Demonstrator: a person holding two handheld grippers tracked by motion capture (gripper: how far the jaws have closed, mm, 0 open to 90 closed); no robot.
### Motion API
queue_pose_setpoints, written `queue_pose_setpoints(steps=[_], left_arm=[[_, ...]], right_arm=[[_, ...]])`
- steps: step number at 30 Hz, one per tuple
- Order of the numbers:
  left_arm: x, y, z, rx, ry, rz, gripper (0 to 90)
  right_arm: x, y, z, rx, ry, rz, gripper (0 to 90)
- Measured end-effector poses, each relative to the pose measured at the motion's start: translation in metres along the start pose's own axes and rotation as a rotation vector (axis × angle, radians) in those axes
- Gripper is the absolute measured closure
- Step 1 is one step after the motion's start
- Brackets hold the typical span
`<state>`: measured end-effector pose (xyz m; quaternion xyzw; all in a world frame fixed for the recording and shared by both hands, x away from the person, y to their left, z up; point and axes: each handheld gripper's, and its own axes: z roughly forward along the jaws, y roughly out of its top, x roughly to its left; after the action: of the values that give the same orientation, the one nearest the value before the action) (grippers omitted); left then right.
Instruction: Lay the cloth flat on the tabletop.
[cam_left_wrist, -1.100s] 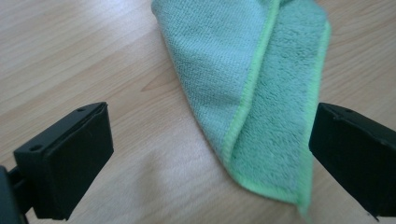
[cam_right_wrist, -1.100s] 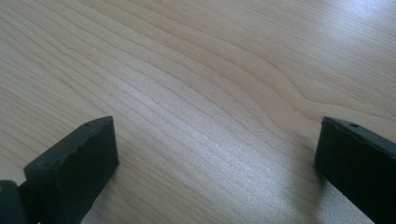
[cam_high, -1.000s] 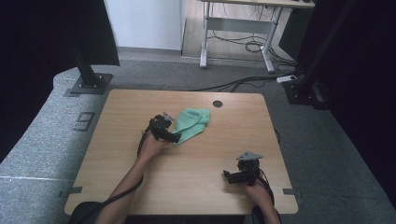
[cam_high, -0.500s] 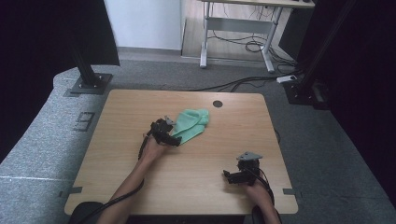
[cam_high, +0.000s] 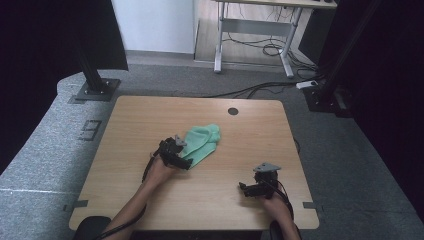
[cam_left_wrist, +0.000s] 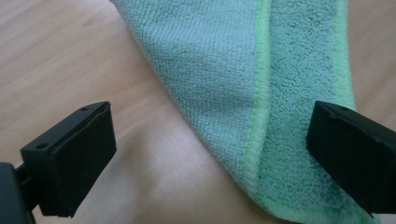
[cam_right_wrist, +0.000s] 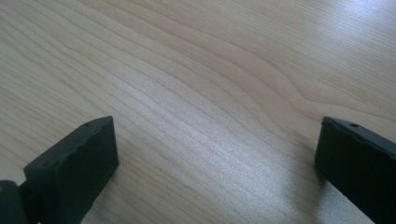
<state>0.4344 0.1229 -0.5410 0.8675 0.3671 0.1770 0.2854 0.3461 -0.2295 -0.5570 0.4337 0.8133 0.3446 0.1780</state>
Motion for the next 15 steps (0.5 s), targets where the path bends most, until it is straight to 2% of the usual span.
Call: queue_pose_setpoints(steps=[15], left_arm=[[-0.029, -0.035, -0.029, -0.015, -0.049, 0.020, 1.7]], right_arm=[[0.000, 0.000, 0.000, 0.000, 0.000, -0.001, 0.0]])
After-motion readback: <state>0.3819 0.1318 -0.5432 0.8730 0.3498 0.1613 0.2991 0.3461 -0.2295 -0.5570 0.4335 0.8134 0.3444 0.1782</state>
